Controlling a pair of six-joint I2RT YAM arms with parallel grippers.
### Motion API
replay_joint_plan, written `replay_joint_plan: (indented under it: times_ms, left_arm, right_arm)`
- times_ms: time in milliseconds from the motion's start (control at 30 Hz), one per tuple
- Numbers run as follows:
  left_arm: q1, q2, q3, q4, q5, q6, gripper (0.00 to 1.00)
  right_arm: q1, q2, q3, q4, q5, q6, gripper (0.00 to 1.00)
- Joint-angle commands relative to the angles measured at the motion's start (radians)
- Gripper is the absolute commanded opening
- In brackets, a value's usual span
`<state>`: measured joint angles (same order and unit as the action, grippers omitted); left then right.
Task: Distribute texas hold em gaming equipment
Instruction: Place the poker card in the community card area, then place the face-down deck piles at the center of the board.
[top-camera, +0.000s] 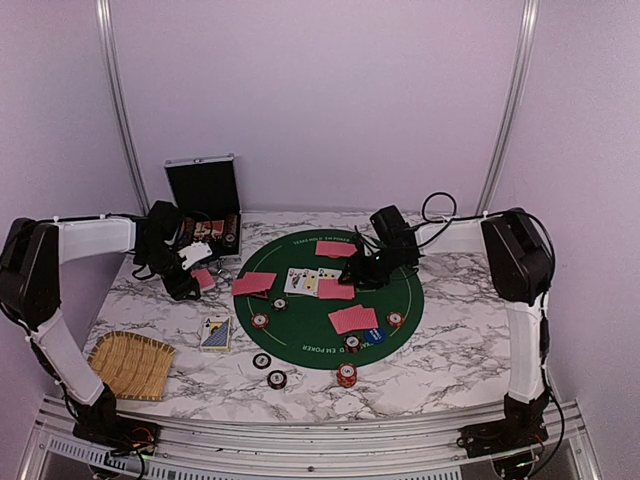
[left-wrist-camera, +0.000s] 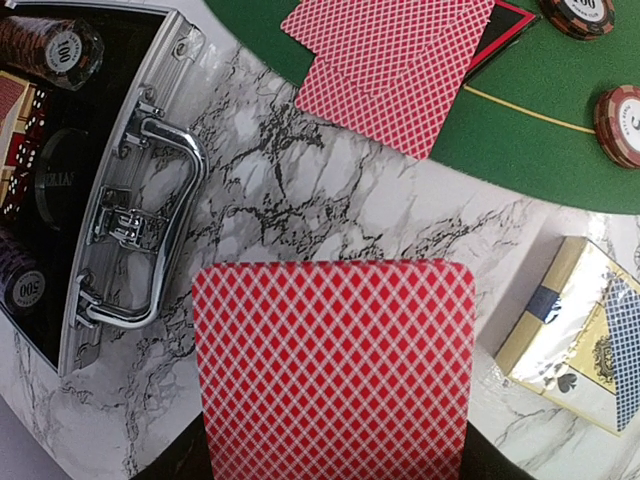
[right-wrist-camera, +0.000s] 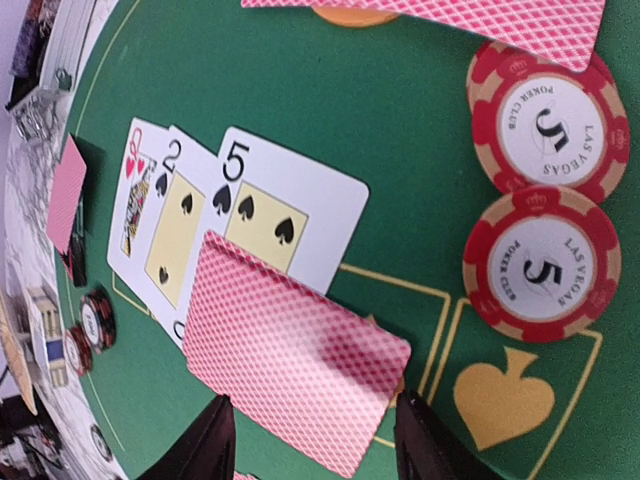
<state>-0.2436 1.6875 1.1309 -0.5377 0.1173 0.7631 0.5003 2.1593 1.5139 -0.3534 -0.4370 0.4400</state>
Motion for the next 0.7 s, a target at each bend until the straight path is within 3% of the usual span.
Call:
replay_joint_plan:
  times_ms: [0,200,533,667]
  left_arm:
    - [0.013,-0.005,-0.023,0.07,0.009,-0.003,0.0]
    - [0.017,0.04,-0.045,0.125,0.011,-0.004,0.0]
    - [0.002,0.088,-0.078,0.143,0.03,-0.011,0.0]
    - [-0.021,0.095,-0.084,0.143,0.031,-0.013,0.07]
  right_arm:
    - [0.008,-0.085,0.024,-0.098,0.11,-0.046,0.57]
    - [0.01,-0.152,0.012,-0.106,0.122,-0.039,0.68]
    - [0.01,-0.255,-0.018,-0.1,0.11,-0.016,0.72]
    - [0.008,-0.271,-0.033,-0.096,0.113,-0.011,0.73]
